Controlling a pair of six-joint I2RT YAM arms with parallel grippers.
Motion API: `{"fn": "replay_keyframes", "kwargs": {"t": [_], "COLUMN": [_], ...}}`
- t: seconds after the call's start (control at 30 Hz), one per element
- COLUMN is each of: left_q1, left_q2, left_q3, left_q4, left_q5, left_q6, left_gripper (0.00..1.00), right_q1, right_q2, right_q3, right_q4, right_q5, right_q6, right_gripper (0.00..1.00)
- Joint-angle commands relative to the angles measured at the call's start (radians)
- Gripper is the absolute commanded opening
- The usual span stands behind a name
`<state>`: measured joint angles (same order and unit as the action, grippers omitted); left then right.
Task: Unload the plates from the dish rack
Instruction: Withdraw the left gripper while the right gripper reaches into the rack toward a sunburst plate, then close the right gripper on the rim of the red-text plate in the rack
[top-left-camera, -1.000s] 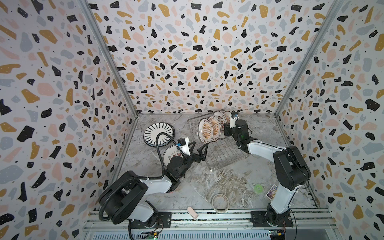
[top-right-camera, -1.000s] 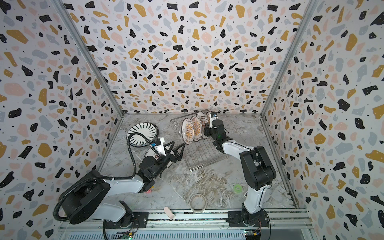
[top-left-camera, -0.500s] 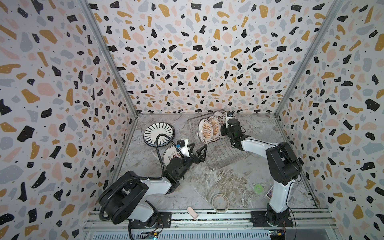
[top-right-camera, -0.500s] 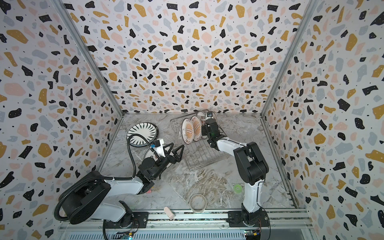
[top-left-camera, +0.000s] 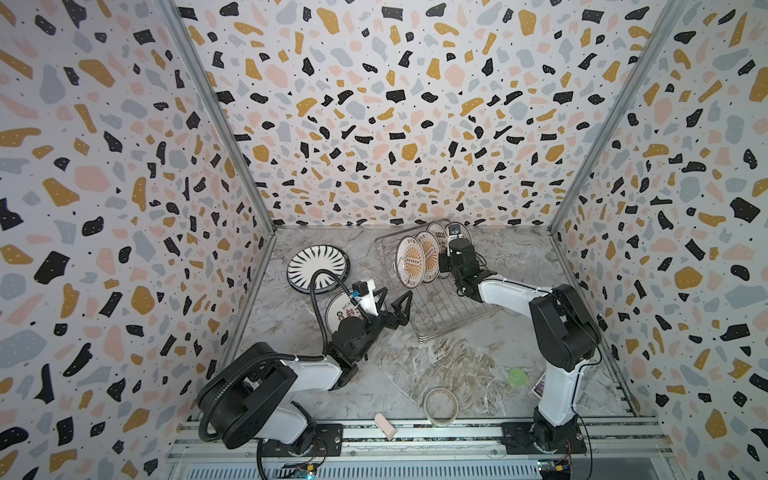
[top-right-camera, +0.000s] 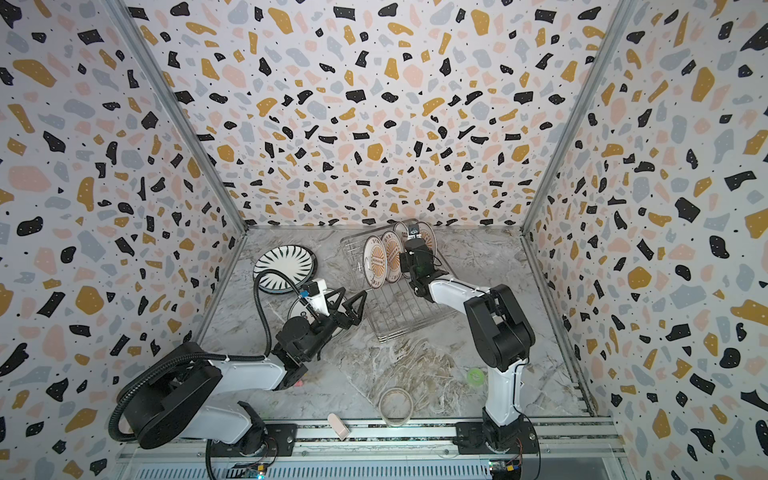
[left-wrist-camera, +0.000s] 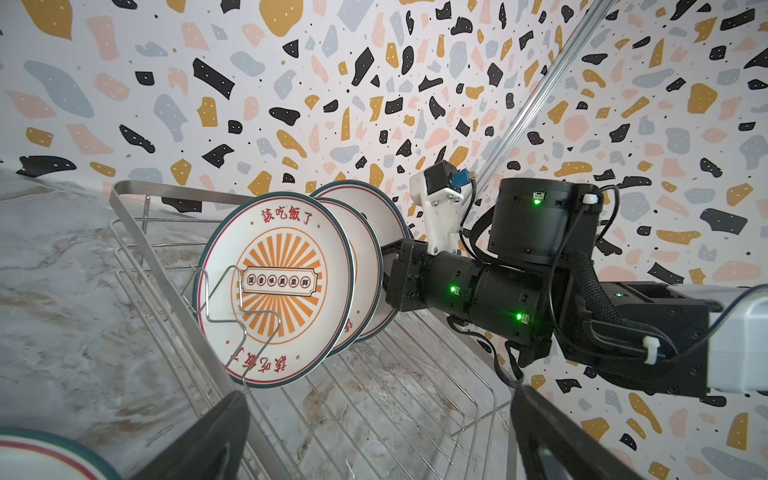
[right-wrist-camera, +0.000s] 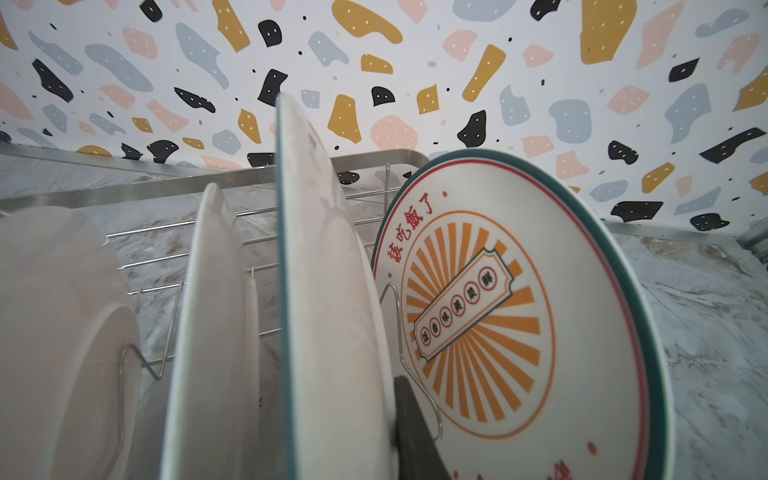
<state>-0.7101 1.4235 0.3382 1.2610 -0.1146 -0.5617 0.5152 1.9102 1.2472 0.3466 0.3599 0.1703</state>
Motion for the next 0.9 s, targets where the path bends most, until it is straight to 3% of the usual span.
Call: {"fn": "replay_keyframes", "kwargs": {"t": [0.0,0.57,0.77,0.87], "left_q1": [-0.004,-0.005,-0.005,-0.005], "left_q2": [-0.012,-0.052,-0.070,-0.083], "left_q3": [-0.008,-0.034,-0.038,-0.033], "left_q4": [0.075,0.077,0.072,0.062], "left_q5": [-0.009,-0.023,-0.022,-0.009], "left_q6": [0.003,-0.002,-0.012,-0.016], "left_gripper": [1.00,1.00,1.00,1.00], "right_q1": [0.006,0.032,0.055,0.058], "right_q2": [-0.072,-0.218,-0.285,-0.333], "right_q3": [0.035,-0.053,-0.121,-0.163], "right_q4": [0.020,0.070,0.117,0.127], "right_q5": [0.044,0.141,0.247,0.233], "right_q6": [-0.006,-0.039,-0.068,-0.057], "right_gripper": [0.06,0.05,0.05,0.05]}}
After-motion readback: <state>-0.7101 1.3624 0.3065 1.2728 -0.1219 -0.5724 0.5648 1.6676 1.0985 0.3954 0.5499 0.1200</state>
